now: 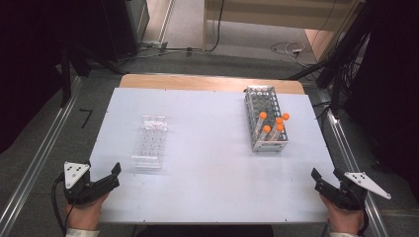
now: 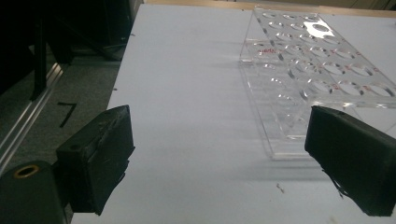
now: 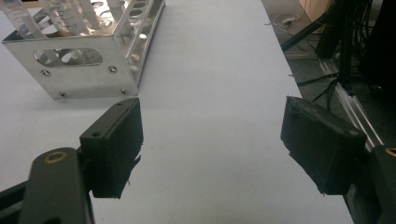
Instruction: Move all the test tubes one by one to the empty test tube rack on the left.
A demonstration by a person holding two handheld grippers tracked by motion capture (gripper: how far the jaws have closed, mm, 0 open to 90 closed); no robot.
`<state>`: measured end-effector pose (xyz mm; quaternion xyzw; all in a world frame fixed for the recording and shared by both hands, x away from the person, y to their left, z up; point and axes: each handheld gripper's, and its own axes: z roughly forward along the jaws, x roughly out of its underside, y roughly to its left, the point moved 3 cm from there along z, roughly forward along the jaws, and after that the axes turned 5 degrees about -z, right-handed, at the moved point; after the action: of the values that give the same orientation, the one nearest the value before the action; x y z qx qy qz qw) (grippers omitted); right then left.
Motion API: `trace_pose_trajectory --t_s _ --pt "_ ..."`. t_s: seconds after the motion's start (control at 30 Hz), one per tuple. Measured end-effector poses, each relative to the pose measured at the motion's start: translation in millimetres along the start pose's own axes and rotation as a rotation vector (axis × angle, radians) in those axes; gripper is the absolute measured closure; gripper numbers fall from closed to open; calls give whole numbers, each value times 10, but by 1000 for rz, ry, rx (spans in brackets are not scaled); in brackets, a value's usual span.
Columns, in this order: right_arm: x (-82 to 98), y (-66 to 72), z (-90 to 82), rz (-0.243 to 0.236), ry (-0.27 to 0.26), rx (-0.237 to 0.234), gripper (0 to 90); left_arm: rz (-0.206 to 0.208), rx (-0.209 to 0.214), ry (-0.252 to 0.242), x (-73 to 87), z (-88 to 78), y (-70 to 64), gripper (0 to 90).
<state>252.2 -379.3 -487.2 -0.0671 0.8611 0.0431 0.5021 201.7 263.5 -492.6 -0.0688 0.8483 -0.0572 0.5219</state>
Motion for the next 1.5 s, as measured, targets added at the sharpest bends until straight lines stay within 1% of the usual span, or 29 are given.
trace_pose_trajectory --t_s 0.13,0.23,0.4,0.5,0.63,0.9,1.07,1.27,1.37,1.5 --pt "-8 8 9 -2 8 -7 197 12 -12 3 6 54 15 78" --pt "-22 47 3 -18 14 -16 197 3 -21 -3 0 55 37 78" --pt "-35 77 -4 -26 15 -30 197 4 -18 -3 1 56 21 78" --pt "-38 80 -1 -32 17 -32 197 12 -12 0 3 56 7 78" --pt "-55 98 0 -35 14 -38 197 13 -12 0 4 58 3 78" --pt "-119 195 58 -61 13 -58 198 21 -12 5 11 67 -18 78" --pt "-178 251 94 -82 7 -69 198 17 -14 5 9 70 -7 78" --pt "-244 283 125 -85 0 -75 201 20 -11 4 10 76 -23 78" --pt "-263 292 140 -76 1 -78 204 20 -11 1 9 77 -26 78" --pt "-297 312 167 -72 -4 -85 206 17 -22 -5 2 71 -18 78"
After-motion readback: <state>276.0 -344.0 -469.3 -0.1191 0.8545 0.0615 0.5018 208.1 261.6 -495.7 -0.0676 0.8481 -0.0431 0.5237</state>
